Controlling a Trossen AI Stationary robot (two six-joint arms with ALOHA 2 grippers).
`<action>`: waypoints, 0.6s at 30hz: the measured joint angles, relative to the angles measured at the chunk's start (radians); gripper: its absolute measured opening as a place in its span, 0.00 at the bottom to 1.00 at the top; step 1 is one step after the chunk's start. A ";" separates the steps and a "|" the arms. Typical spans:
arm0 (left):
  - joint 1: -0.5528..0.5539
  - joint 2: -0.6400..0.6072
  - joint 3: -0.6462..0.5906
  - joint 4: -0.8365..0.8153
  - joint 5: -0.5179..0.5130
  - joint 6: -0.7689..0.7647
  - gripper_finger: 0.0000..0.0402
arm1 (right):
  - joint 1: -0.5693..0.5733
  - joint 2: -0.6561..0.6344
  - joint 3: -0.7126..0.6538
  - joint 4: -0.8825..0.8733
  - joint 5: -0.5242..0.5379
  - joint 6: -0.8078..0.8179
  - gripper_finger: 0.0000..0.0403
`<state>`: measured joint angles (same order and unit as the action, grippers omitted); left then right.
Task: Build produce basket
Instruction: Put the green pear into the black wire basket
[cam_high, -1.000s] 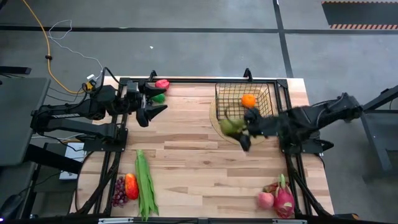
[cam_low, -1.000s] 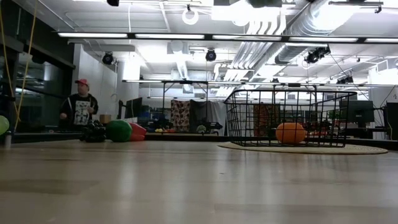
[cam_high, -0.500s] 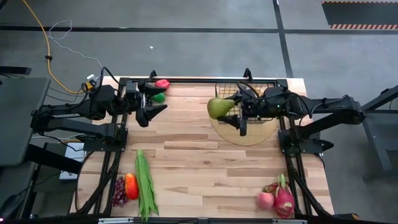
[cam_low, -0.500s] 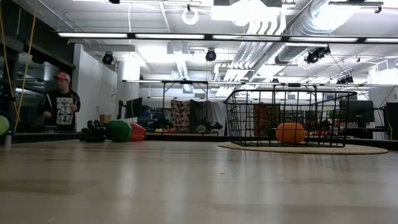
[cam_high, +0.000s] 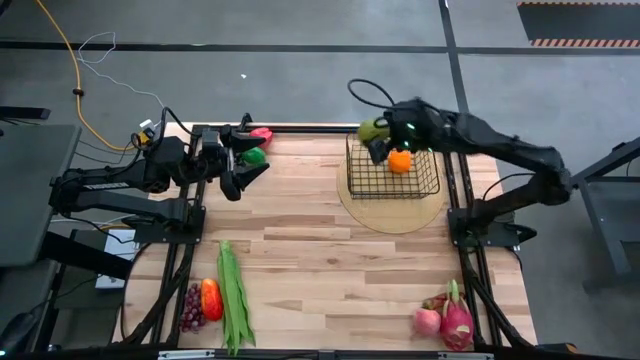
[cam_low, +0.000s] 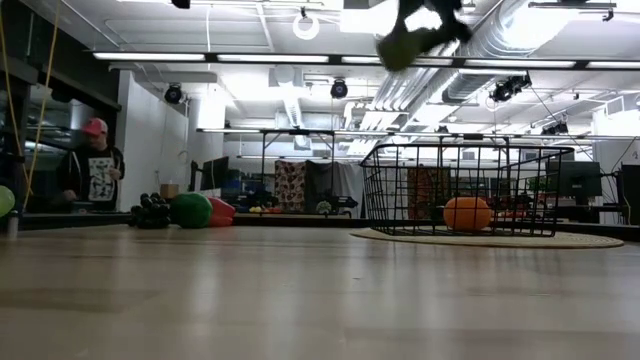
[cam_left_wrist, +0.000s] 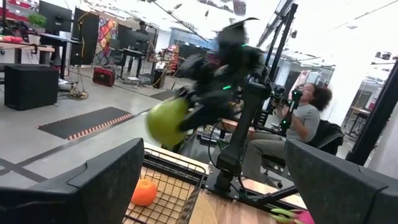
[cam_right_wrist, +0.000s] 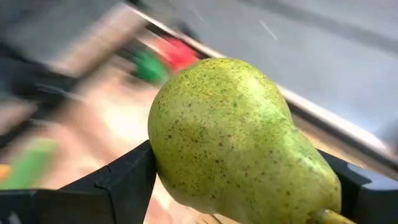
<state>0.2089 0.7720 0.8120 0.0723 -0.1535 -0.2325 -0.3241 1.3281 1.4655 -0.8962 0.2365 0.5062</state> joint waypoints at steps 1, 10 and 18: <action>0.000 0.000 0.000 0.000 0.000 0.000 0.94 | -0.032 0.025 0.001 -0.062 -0.001 0.025 0.77; 0.000 0.000 0.000 0.000 0.000 0.000 0.94 | -0.190 0.231 -0.172 -0.107 -0.017 0.173 0.77; 0.000 0.000 0.000 -0.001 0.001 0.000 0.94 | -0.202 0.360 -0.239 0.033 -0.023 0.318 0.77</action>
<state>0.2089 0.7722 0.8120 0.0715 -0.1528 -0.2324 -0.5262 1.6886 1.2270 -0.8633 0.2133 0.8246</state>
